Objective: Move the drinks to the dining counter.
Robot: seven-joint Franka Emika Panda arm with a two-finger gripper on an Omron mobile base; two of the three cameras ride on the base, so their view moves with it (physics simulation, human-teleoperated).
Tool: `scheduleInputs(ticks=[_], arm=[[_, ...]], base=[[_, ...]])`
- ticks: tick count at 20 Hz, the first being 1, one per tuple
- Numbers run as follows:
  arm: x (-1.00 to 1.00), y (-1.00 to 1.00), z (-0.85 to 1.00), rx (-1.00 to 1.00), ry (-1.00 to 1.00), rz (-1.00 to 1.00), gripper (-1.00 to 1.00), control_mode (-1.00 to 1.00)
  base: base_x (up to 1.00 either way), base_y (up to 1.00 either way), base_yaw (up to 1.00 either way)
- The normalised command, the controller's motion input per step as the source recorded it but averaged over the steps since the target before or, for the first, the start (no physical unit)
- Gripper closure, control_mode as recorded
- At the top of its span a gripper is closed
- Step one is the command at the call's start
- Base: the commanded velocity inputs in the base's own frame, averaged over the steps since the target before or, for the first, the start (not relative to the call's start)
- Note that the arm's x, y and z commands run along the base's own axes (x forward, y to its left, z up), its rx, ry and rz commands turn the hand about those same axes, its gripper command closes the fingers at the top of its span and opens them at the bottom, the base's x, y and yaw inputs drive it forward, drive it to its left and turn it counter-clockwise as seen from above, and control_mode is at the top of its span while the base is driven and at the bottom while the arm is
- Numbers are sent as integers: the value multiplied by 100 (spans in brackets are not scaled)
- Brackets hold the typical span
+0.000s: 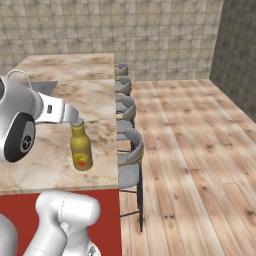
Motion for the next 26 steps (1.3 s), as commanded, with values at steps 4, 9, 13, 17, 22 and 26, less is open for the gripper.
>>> scheduleInputs(ticks=[4, 9, 13, 17, 22, 26], arm=[[-37, -18, 0, -13, -2, 0, -100, -100], [-40, -10, 1, -7, -2, 0, -100, -100], [-29, 0, 0, 0, -1, 0, -100, -100], [-27, 0, 0, 0, -1, 0, -100, -100], [-19, 0, 0, 0, 0, 0, -100, -100], [-12, 0, 0, 0, 0, 0, -100, 100]], base=[[0, 0, 0], [0, 0, 0], [0, 0, 0], [0, 0, 0], [0, 0, 0], [-16, 0, 0]])
